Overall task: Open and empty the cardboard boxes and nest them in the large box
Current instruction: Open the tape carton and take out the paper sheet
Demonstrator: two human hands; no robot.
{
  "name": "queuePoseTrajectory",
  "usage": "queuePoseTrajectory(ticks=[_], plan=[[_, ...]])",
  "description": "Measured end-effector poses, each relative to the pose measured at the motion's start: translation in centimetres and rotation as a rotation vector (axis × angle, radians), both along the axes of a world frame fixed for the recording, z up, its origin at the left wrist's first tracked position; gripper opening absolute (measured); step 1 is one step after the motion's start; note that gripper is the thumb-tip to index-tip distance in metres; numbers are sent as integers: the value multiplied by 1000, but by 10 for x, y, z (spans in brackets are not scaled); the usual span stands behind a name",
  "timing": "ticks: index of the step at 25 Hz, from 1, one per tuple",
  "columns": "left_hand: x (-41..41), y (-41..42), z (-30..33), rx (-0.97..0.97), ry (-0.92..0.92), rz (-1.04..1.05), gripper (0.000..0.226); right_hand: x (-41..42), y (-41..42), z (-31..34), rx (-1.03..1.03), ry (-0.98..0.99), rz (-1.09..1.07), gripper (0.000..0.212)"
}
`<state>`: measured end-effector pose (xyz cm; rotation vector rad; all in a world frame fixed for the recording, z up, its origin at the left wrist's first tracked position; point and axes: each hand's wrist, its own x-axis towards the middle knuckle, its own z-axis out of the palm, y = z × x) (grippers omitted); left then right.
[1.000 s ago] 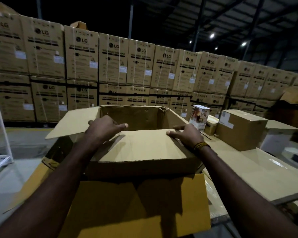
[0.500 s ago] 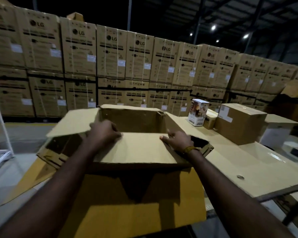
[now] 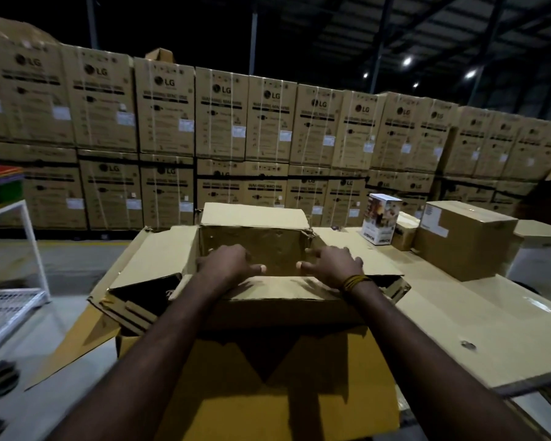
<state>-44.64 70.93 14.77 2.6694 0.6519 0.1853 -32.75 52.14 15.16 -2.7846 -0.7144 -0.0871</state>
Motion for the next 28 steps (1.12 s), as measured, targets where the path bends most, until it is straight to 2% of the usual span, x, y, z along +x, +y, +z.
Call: queuePoseTrajectory(ticks=[5,12,23,28], plan=[[27,-43,3,4,-48,-99,57,-8,-27,-6,231,-166,-13,45],[97,-125,-8,10,-89,-295,58,28,-105,-27,400,-226,-74,38],[227,-324,-23,128,-68,-477,57,137,-304,-80,396,-219,-240,39],[288,-423,-67,92,-76,-502,55,191,-401,-114,297,-155,-279,42]])
